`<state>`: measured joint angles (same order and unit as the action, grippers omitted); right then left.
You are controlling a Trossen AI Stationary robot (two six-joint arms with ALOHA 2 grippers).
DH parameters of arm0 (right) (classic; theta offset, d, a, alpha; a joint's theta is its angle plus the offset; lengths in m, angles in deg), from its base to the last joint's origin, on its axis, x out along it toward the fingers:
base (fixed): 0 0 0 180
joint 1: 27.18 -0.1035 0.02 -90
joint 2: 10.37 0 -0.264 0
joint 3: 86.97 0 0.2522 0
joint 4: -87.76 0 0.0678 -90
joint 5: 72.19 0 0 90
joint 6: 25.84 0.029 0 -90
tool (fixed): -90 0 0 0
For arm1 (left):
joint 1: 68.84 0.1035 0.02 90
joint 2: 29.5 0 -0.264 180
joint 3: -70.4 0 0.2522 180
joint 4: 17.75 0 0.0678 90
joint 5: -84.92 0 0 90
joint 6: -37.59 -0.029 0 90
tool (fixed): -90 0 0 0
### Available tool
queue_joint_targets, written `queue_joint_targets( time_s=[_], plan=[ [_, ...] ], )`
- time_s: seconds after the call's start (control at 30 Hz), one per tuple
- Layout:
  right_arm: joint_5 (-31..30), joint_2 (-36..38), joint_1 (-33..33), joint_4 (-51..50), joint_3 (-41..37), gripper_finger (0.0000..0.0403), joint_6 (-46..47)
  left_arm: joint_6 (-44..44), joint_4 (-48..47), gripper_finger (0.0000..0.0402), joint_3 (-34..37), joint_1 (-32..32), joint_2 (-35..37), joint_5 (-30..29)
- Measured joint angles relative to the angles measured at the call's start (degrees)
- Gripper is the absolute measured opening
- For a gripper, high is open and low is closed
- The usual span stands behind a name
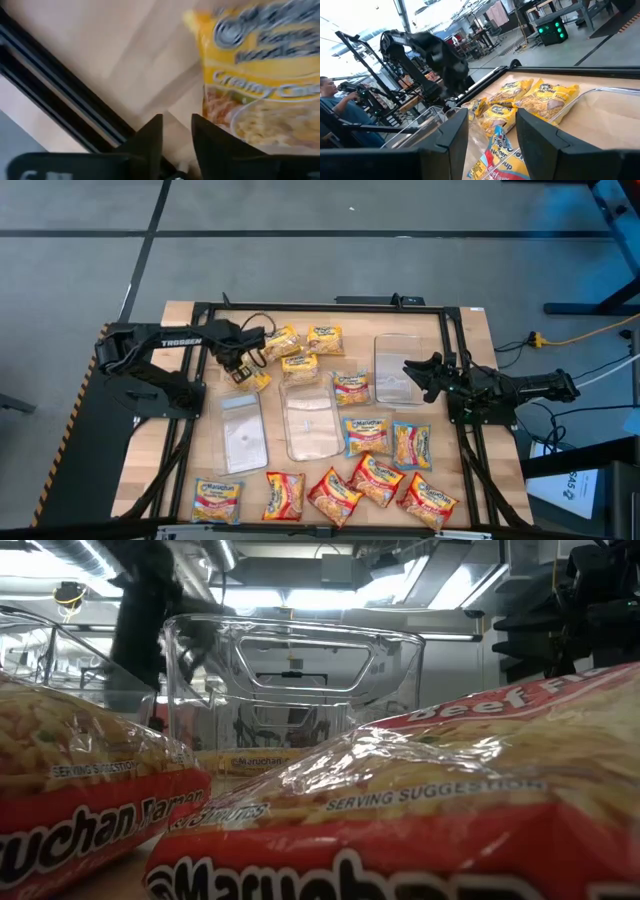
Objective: Sort Maruchan noodles
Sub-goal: Put the yellow noodle pack into the left transparent bin
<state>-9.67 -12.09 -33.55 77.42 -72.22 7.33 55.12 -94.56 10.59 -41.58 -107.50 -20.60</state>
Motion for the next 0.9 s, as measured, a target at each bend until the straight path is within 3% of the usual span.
queue_joint_targets(
  time_s=[0.2,0.43,0.57,0.77,0.9],
  plan=[
    [0.0,0.0,0.0,0.0,0.0,0.0161,0.0,4.8,1.0,0.0143,4.1,2.8,0.0,8.8],
    [0.0,0.0,0.0,0.1,0.0,0.0161,0.0,4.4,6.0,0.0146,2.6,4.1,0.3,9.7],
    [0.1,0.0,0.0,0.1,0.0,0.0161,0.2,2.4,8.9,0.0146,2.6,5.9,0.3,13.7],
    [0.1,0.0,0.0,0.1,0.0,0.0161,1.5,2.1,10.7,0.0146,3.5,7.7,0.3,12.0],
    [0.1,0.0,0.0,0.1,0.0,0.0161,1.5,1.4,11.3,0.0146,3.8,8.7,0.3,14.4]
  ],
)
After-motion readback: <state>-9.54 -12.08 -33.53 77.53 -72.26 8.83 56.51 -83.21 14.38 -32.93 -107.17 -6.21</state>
